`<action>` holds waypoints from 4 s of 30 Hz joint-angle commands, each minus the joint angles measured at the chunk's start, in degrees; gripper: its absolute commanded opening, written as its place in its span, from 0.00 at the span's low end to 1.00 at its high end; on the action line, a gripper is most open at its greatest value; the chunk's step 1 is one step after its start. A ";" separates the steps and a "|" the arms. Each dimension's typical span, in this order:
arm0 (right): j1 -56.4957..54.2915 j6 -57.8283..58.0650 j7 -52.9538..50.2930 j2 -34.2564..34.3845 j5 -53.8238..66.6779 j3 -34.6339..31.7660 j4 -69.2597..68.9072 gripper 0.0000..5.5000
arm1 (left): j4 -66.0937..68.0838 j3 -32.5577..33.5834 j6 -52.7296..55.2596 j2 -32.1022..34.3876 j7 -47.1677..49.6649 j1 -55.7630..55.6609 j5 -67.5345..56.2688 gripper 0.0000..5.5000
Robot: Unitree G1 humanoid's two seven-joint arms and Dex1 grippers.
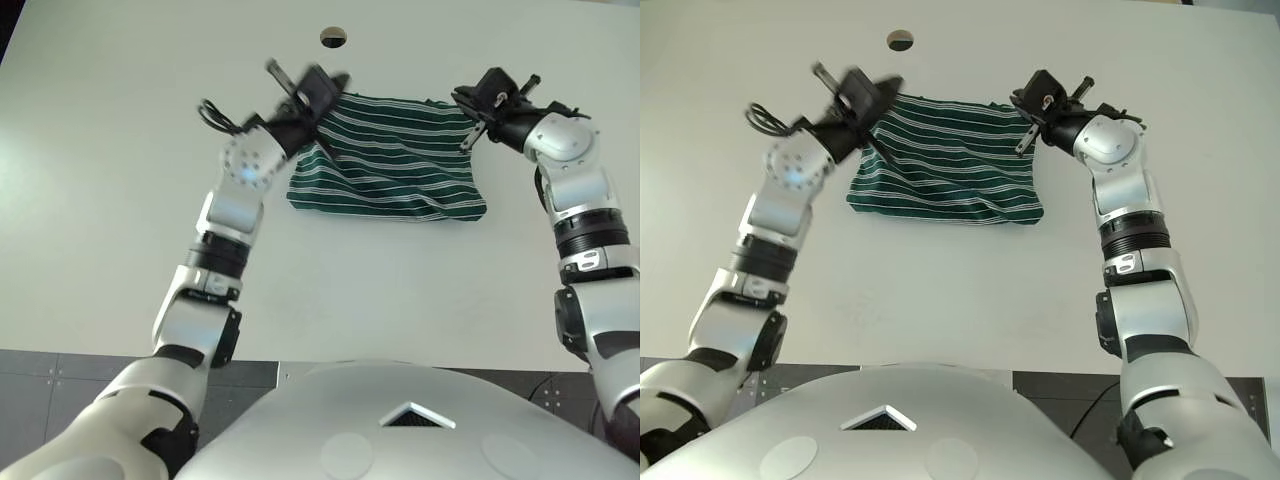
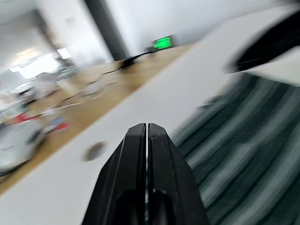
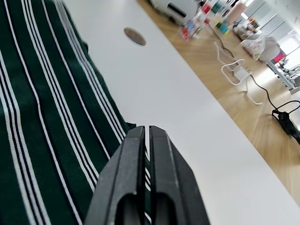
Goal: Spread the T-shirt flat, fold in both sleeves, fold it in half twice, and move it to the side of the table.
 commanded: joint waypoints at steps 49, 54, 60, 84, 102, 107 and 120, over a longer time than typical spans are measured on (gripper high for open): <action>18.13 16.53 26.50 -13.48 11.46 3.11 -47.70 0.02 | -12.30 4.75 3.16 14.12 -18.17 9.17 -7.44 0.02; 16.51 9.34 23.85 -13.10 1.50 9.39 -36.19 0.02 | -19.89 1.05 4.96 14.69 -22.44 15.88 -10.72 0.02; 17.44 1.72 25.06 -16.37 -6.42 14.32 -31.66 0.02 | -17.24 -4.26 6.06 16.97 -23.88 18.68 -4.93 0.02; 20.63 -16.83 10.44 -17.67 -3.64 0.35 -39.87 0.17 | -23.13 8.74 -9.09 23.95 -22.60 23.16 -12.72 0.12; 41.38 -24.56 11.81 -29.75 -16.87 1.80 -53.13 0.57 | -26.01 7.53 -17.70 36.39 -18.39 36.34 14.02 0.44; 37.93 -27.71 11.29 -28.60 -21.73 6.74 -48.42 0.57 | -25.77 2.50 -18.30 33.74 -19.11 32.55 15.06 0.44; 33.80 -30.17 10.10 -27.92 -25.22 12.38 -47.03 0.30 | -24.37 -3.64 -19.13 31.45 -19.90 26.63 14.72 0.25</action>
